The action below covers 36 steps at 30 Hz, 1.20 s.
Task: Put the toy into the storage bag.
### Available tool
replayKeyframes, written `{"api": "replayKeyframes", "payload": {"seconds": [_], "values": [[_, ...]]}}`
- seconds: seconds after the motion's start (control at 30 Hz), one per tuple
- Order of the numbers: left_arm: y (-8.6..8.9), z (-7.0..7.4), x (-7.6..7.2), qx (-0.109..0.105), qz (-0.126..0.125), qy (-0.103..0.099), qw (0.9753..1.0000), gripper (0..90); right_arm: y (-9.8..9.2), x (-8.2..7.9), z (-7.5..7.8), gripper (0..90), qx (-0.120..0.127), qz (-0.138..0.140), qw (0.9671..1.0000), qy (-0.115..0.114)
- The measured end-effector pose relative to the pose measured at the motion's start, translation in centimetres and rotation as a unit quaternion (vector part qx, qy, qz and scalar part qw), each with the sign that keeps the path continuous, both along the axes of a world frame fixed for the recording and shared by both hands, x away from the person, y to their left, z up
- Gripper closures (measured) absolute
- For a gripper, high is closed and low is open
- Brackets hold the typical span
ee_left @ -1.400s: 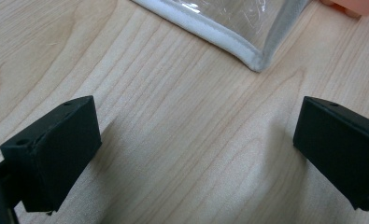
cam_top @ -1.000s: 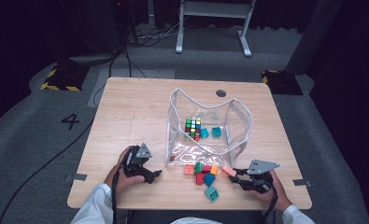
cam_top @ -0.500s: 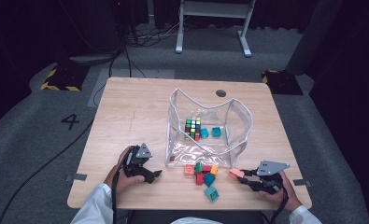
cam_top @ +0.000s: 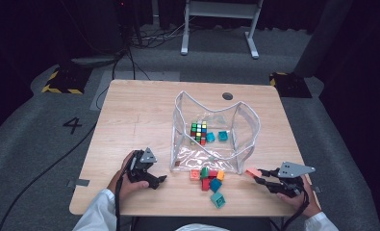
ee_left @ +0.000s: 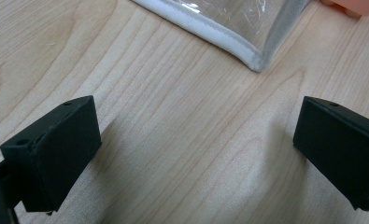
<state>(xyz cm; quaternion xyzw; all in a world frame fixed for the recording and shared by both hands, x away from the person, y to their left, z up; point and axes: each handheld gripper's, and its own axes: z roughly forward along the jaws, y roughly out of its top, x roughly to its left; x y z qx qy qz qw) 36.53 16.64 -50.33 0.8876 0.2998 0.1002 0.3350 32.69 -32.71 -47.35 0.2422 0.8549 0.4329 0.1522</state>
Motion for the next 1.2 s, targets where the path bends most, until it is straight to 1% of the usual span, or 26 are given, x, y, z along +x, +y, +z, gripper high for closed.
{"api": "replayKeyframes", "payload": {"seconds": [0.07,0.1,0.2,0.27,0.37,0.4,0.43,0.5,0.53,0.67,0.73,0.77,0.8,0.87,0.93,1.0,1.03,1.07,1.13,1.2], "values": [[0.0,0.0,0.0,0.001,0.000,-0.001,1.0000,0.8,-0.5,0.1,0.4,66.6,0.002,-0.006,1.0000,-0.004],[0.0,0.0,0.0,0.000,0.000,0.000,1.0000,0.8,-0.7,0.2,0.6,66.6,0.001,-0.010,0.9999,-0.010],[0.0,0.0,0.0,0.001,0.000,-0.001,1.0000,0.8,-1.4,0.5,1.4,66.6,0.006,-0.026,0.9996,-0.011],[0.0,0.0,0.0,0.001,0.000,-0.001,1.0000,0.8,-1.7,0.8,2.0,66.6,0.011,-0.027,0.9995,-0.015],[0.0,0.0,0.0,0.001,0.000,-0.001,1.0000,0.8,-1.9,1.2,3.1,66.6,0.009,-0.033,0.9989,-0.031],[0.0,0.0,0.0,0.001,0.000,-0.001,1.0000,0.8,-2.0,1.4,3.5,66.6,0.011,-0.032,0.9989,-0.033],[0.0,0.0,0.0,0.000,0.001,-0.001,1.0000,0.8,-2.0,1.6,3.9,66.6,0.012,-0.034,0.9985,-0.041],[0.0,0.0,0.0,0.001,0.000,-0.001,1.0000,0.8,-2.0,2.0,4.6,66.6,0.002,-0.036,0.9981,-0.050],[0.0,0.0,0.0,0.001,0.000,0.000,1.0000,0.8,-2.0,2.2,5.0,66.6,0.002,-0.037,0.9978,-0.055],[-0.1,0.0,0.0,0.000,0.005,0.000,1.0000,0.5,-2.3,3.4,6.6,66.6,0.020,-0.047,0.9964,-0.068],[-0.1,0.0,0.0,-0.001,0.005,0.003,1.0000,0.4,-2.5,3.9,7.2,66.6,0.022,-0.055,0.9957,-0.072],[-0.1,-0.1,0.0,-0.002,0.005,0.004,1.0000,0.4,-2.5,4.2,7.5,66.6,0.029,-0.060,0.9951,-0.074],[-0.1,-0.1,0.0,-0.002,0.005,0.004,1.0000,0.4,-2.6,4.5,7.8,66.6,0.036,-0.058,0.9950,-0.074],[-0.1,-0.1,0.0,-0.002,0.005,0.004,1.0000,0.4,-2.6,5.0,8.6,66.6,0.025,-0.066,0.9941,-0.083],[-0.1,0.0,0.0,-0.001,0.005,0.003,1.0000,0.4,-2.7,5.4,9.3,66.6,0.028,-0.067,0.9935,-0.087],[-0.1,0.0,0.0,-0.002,0.006,0.004,1.0000,0.4,-2.7,5.9,10.2,66.6,0.028,-0.074,0.9922,-0.096],[-0.1,0.0,0.0,-0.001,0.008,0.002,1.0000,0.3,-2.7,6.1,10.6,66.6,0.034,-0.075,0.9917,-0.099],[-0.1,0.0,0.0,-0.001,0.008,0.002,1.0000,0.3,-2.8,6.4,11.0,66.6,0.040,-0.076,0.9916,-0.097],[-0.1,0.0,0.0,-0.002,0.009,0.003,1.0000,0.3,-2.7,6.8,11.7,66.6,0.040,-0.082,0.9908,-0.100],[-0.1,0.0,0.0,-0.002,0.008,0.002,1.0000,0.4,-2.7,7.3,12.3,66.6,0.044,-0.080,0.9906,-0.102]]}}
